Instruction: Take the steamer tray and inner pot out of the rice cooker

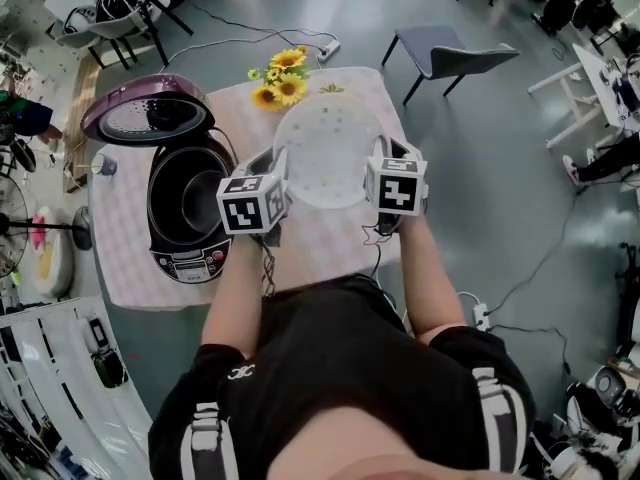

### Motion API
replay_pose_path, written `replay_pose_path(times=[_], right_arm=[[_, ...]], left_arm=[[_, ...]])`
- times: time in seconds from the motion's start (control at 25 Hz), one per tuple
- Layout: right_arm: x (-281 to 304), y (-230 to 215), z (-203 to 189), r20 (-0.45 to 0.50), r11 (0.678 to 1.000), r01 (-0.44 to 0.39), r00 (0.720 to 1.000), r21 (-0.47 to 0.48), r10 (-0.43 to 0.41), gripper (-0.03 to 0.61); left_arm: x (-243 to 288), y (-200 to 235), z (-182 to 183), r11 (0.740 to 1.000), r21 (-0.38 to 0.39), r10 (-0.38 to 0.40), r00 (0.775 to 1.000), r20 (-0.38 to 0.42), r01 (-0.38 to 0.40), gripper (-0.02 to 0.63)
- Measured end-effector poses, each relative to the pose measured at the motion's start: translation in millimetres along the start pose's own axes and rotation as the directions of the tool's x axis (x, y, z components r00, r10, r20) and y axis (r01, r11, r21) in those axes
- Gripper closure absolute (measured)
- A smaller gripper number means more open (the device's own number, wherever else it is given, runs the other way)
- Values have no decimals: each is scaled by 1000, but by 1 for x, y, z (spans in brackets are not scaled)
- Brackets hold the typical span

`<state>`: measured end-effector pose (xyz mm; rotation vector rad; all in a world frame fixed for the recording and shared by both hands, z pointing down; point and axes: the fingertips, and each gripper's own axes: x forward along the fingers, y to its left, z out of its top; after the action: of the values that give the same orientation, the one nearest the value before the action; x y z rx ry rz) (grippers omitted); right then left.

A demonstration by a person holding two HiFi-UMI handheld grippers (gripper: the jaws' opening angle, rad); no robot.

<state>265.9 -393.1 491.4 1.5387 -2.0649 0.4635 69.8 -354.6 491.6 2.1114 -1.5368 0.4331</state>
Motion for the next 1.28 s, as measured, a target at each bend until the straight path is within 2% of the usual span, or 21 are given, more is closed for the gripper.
replay_pose_path(times=[0.24, 0.44, 0.68, 0.92, 1.08, 1.28], right_arm=[[52, -13, -14, -52, 998, -61, 997, -24, 60, 545], [94, -2, -28, -103, 993, -118, 988, -29, 115, 546], [137, 12, -56, -185, 988, -149, 973, -34, 140, 549], [175, 25, -76, -250, 983, -180, 954, -45, 163, 549], [201, 34, -86, -249, 978, -201, 951, -54, 182, 549], [224, 40, -104, -274, 977, -210, 942, -41, 192, 549]], left_arm=[[39, 6, -18, 996, -50, 70, 997, -25, -71, 561], [65, 30, -41, 988, -82, 126, 989, -75, -132, 563], [91, 58, -75, 976, -91, 184, 973, -138, -197, 561], [114, 81, -105, 966, -126, 199, 961, -191, -225, 561], [129, 96, -122, 960, -146, 207, 955, -213, -240, 563], [146, 111, -138, 956, -133, 229, 950, -214, -260, 563]])
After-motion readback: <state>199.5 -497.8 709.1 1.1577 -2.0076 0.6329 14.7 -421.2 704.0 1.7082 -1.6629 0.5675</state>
